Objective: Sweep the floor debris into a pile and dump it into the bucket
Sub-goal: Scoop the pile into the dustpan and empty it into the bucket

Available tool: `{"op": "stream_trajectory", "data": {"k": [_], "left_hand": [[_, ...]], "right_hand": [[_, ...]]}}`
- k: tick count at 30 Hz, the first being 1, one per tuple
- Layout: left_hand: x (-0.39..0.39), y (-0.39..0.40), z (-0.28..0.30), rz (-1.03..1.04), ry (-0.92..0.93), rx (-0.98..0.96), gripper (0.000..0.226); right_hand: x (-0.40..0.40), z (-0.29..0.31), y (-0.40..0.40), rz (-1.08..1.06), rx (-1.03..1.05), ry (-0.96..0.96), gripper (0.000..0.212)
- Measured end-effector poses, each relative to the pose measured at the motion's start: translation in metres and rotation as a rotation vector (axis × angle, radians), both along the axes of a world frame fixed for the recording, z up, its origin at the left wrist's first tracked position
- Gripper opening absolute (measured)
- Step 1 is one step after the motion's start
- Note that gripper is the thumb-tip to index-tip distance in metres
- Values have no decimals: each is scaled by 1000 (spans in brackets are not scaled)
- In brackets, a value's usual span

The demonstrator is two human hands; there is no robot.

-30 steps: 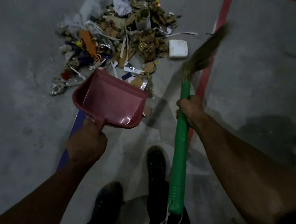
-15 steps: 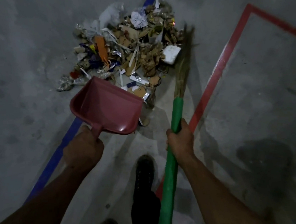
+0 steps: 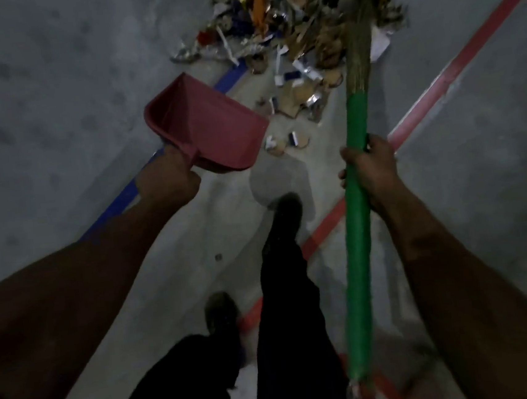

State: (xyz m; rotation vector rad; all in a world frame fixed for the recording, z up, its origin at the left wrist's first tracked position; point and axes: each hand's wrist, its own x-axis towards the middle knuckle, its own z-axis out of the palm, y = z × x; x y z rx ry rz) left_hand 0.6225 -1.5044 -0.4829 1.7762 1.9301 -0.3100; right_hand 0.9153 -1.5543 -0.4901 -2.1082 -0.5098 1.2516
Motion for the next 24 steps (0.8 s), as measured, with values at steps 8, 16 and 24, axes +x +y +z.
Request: {"op": "stream_trajectory", "data": {"k": [8, 16, 24], "left_hand": [[-120, -97, 21, 5, 15, -169, 47], [-187, -162, 9, -12, 47, -276, 40], [-204, -191, -26, 161, 57, -207, 37]], "right_hand": [[-92, 34, -105, 458, -112, -9, 29], [-160, 8, -200, 970, -406, -19, 44], [-145, -31, -167, 851, -489, -198, 30]]}}
